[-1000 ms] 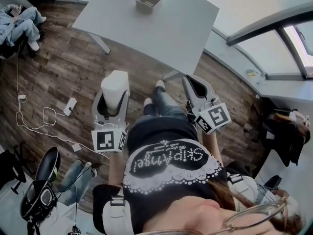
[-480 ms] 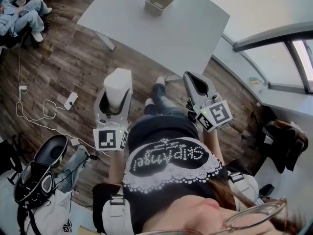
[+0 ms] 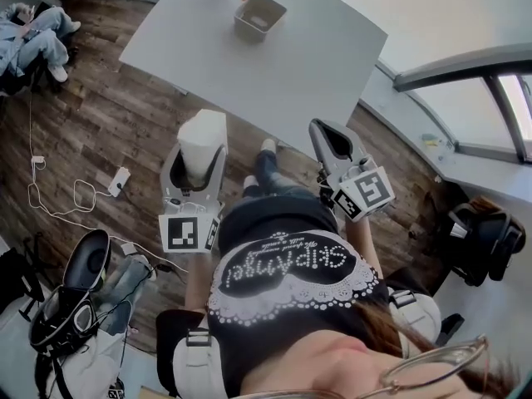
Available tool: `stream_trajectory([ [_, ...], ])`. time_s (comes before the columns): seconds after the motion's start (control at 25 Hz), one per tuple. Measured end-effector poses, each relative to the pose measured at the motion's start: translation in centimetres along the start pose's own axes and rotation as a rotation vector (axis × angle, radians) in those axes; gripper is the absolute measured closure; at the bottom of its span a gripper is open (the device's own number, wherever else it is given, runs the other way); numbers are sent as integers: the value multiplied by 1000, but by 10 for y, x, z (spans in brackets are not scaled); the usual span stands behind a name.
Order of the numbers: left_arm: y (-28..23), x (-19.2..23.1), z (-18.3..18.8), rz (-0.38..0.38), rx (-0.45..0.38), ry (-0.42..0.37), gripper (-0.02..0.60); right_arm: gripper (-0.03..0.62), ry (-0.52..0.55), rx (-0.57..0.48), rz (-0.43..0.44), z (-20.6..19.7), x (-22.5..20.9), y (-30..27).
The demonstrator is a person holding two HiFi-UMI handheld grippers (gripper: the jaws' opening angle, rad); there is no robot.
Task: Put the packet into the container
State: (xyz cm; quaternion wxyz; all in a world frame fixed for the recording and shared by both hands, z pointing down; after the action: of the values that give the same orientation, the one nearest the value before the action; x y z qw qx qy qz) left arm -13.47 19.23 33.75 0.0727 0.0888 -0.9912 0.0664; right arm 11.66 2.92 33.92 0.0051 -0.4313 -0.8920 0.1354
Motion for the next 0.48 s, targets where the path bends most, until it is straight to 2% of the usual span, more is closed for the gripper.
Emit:
stream_trajectory([
  [0.48,-67,1,15,-9,12,-28,305,594,-21,-8,-11,12,-59,-25],
])
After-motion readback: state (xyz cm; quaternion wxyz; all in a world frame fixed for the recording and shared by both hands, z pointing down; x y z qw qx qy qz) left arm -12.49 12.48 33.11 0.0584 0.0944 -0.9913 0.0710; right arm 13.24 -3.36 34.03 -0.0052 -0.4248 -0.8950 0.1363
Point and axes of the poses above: the fingertips, and each gripper's own axes: y backward along the fingers, x to its left, z out of its top, the point moved 10 cm from there along y, backward along the fingers, and after that the axes turned 12 degrees about -z, right-handed, at the moved point
